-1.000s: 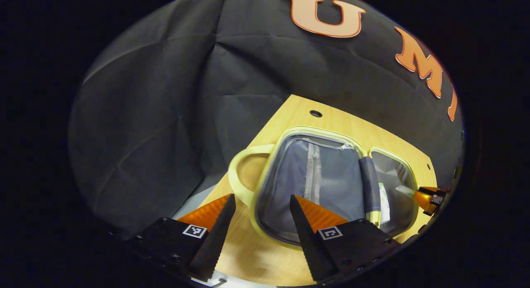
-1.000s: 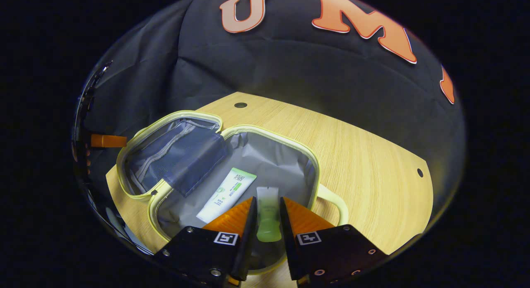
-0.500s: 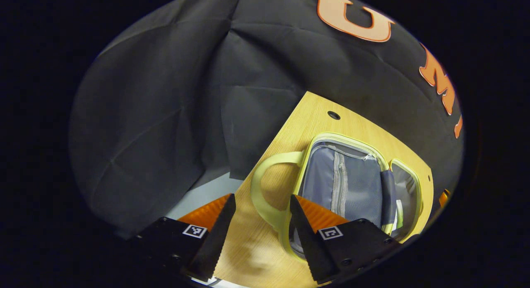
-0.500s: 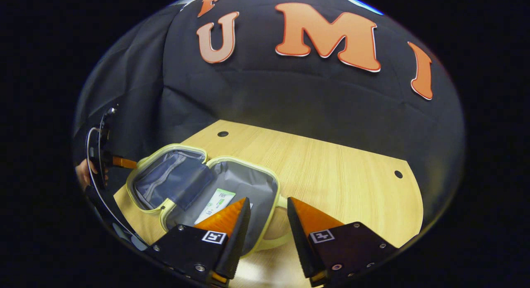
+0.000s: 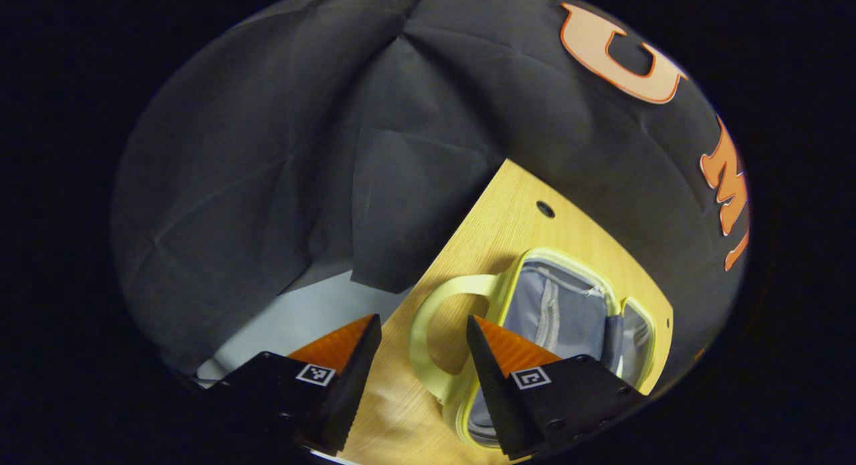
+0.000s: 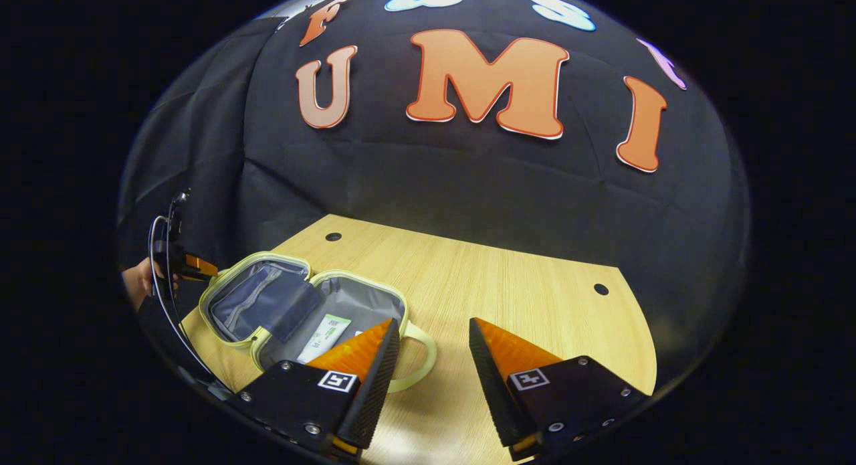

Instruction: First open the suitcase, pack the skin care products into it, and then close the suitcase.

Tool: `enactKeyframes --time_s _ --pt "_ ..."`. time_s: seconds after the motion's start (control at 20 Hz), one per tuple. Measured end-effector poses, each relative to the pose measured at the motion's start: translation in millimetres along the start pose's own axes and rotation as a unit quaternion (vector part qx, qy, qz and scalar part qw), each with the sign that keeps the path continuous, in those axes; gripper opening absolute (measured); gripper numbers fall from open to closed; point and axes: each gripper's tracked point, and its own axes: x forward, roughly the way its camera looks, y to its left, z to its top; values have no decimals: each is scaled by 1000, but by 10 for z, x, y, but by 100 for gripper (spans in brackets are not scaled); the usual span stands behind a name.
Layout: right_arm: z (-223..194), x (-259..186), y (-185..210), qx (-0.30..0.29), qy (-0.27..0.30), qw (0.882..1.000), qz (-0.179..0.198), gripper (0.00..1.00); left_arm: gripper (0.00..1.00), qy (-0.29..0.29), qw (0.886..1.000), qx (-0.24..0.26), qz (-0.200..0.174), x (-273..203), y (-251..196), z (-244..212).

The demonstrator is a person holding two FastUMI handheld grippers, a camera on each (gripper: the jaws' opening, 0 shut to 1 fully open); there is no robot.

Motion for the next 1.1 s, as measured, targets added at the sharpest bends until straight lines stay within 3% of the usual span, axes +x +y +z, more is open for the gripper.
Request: enactKeyframes --time_s 0.1,0.2,0.25,0.3,0.35,0.4,0.5,0.7,0.85,1.1 --pt "22 -61 -51 4 -2 1000 -4 69 75 12 1000 -3 -6 136 -52 -34" --pt "64 -122 -114 4 -10 1000 -8 69 22 40 999 6 -1 265 -37 -142" --pt "86 -158 -153 2 -15 1000 -11 69 29 48 999 20 7 206 26 -136" --pt "106 -203 -200 1 -20 1000 -13 69 22 49 999 23 7 452 5 -206" --pt "110 -230 -228 0 -21 1000 -15 69 13 47 998 36 1 350 -33 -189" --pt "119 -256 -284 1 -24 1000 -20 69 13 28 999 40 -3 228 -25 -97" --pt "151 -312 -373 1 -32 999 -24 69 4 10 998 61 -7 53 -95 13" --pt "202 -373 -502 -3 -46 999 -20 70 5 -72 991 105 -30 -452 -446 403" --pt "228 -378 -499 4 -55 998 4 70 5 -129 979 153 -46 -922 -828 627" --pt "285 -393 -569 -14 -74 997 30 71 5 -191 963 170 -90 -1606 -1667 740"
